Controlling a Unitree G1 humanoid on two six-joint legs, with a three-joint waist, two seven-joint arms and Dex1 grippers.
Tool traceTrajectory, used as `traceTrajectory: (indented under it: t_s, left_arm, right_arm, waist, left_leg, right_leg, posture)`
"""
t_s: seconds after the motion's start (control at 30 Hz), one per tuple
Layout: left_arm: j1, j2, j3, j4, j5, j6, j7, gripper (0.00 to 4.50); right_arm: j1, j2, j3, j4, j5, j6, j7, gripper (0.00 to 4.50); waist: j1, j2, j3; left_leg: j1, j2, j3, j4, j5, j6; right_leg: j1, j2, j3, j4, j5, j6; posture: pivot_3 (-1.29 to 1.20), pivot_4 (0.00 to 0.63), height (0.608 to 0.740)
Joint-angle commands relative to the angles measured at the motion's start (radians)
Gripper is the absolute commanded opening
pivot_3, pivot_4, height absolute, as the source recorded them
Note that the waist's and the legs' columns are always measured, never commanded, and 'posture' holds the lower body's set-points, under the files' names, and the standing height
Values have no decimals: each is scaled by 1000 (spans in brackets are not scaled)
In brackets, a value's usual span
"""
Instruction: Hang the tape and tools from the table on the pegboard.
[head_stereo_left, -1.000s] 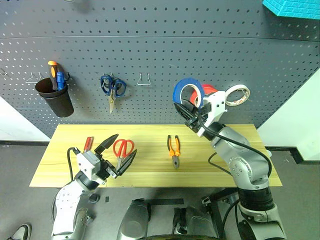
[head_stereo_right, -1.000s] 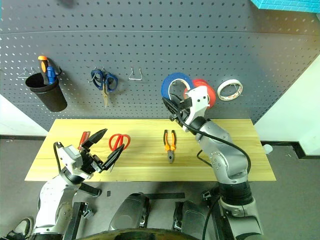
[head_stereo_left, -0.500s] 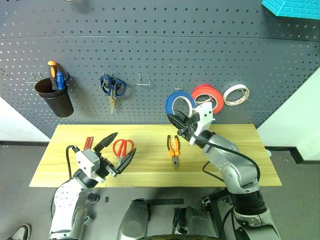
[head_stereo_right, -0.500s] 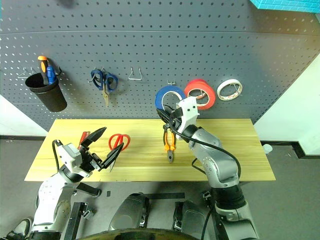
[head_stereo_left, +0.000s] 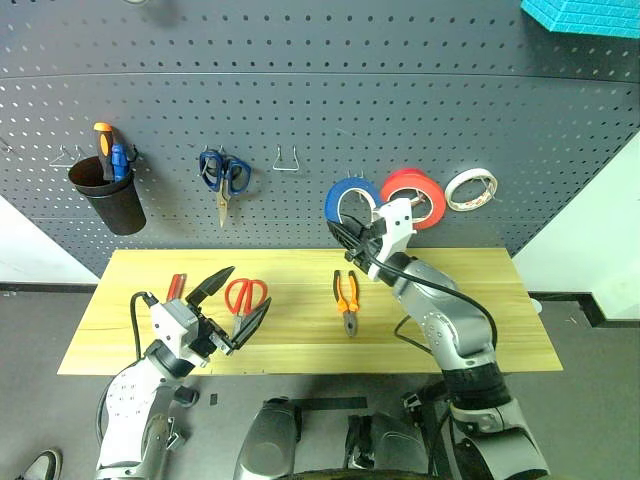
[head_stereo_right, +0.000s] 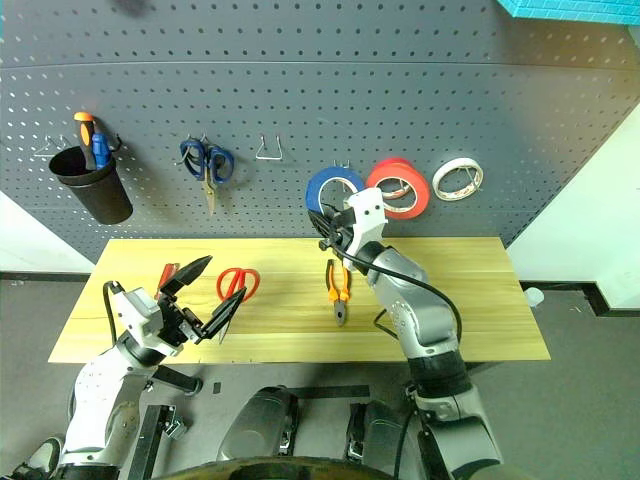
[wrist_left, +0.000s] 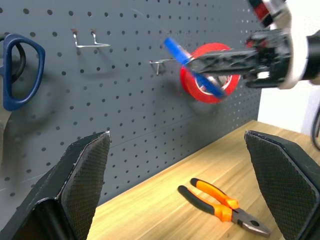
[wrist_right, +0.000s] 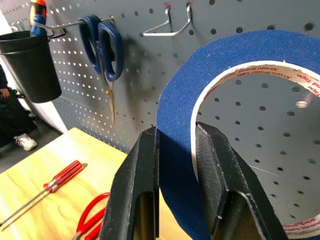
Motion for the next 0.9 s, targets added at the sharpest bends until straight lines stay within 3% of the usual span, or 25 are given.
traceTrajectory:
  t_s: [0.03, 0.53, 0.87, 0.9]
  left_arm:
    - [-8, 4, -2, -38, -2, 3, 9, 4500]
    - [11, 18, 5, -68, -4, 13, 23, 4500]
    - [0, 30, 6, -87, 1, 27, 54, 4500]
    - [1, 31, 6, -89, 2, 29, 56, 4500]
  right_arm:
    - [-48, 17, 0, 49, -20, -68, 24, 665]
    - [-126, 54, -15, 312, -95, -218, 34, 663]
    - [-157, 60, -72, 448, -101, -216, 18, 663]
    - [-155, 57, -75, 446, -102, -219, 21, 1008]
  waist:
    - [0, 0, 0]
    - [-3, 0, 0]
    - [0, 0, 0]
    - [0, 1, 0]
  left_leg:
    - [0, 0, 0, 0, 0, 0]
    - [1, 1, 0, 0, 0, 0]
    - [1, 1, 0, 0, 0, 0]
    - [1, 1, 0, 0, 0, 0]
  right_leg:
    - [0, 0, 0, 0, 0, 0]
    - [0, 0, 0, 1, 0, 0]
    - [0, -1, 1, 1, 0, 0]
    - [0, -1, 1, 1, 0, 0]
  posture:
    - [374, 85, 676]
    - [386, 101, 676]
    - [397, 108, 676]
    - [397, 109, 676]
